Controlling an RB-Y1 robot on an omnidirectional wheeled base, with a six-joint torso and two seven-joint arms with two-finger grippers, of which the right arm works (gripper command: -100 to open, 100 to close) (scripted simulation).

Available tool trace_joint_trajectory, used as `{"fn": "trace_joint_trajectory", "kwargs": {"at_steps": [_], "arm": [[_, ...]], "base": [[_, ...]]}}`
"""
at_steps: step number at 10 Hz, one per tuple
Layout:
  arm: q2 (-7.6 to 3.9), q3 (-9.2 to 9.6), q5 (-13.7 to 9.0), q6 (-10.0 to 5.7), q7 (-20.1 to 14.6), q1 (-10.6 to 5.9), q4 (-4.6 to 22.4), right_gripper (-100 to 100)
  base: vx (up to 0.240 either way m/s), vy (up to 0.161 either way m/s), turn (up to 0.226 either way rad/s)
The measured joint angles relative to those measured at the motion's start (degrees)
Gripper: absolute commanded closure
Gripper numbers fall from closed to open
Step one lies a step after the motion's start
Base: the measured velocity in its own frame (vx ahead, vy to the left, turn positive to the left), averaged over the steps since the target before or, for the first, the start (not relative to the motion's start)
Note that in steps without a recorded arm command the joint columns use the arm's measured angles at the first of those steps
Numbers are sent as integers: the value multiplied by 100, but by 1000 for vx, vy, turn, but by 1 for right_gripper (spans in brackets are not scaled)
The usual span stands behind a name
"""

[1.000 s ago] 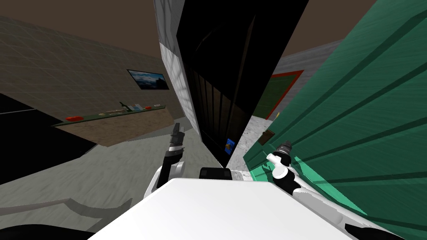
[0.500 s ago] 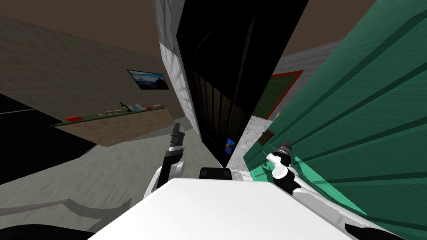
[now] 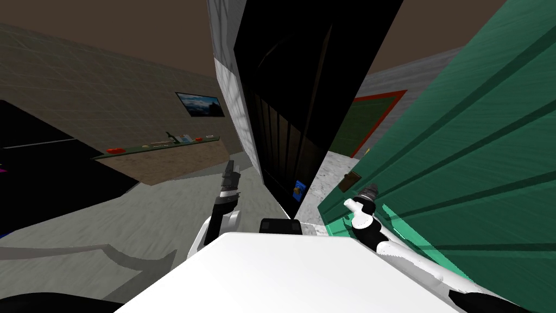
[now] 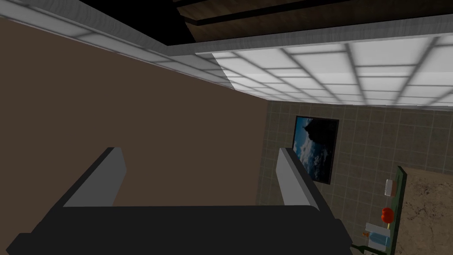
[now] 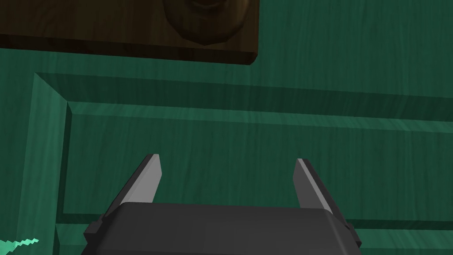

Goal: Push the door open

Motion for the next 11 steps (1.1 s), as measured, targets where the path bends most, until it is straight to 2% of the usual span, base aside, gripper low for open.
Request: {"fn": "trace_joint_trajectory", "kwargs": {"at_steps": [1, 6, 8, 9, 10, 11], "arm": [[-7, -96, -48, -102, 158, -92, 131, -100], [146, -604, -305, -548, 989, -497, 475, -100], [276, -787, -397, -649, 1306, -601, 453, -100], [270, -828, -418, -702, 1390, -633, 525, -100], [240, -901, -455, -827, 1511, -737, 721, -100], [295, -960, -487, -875, 1626, -798, 717, -100]], "base": [[14, -105, 149], [10, -95, 138], [7, -46, 61], [-9, -35, 73], [-9, -49, 97], [-1, -22, 24]]}}
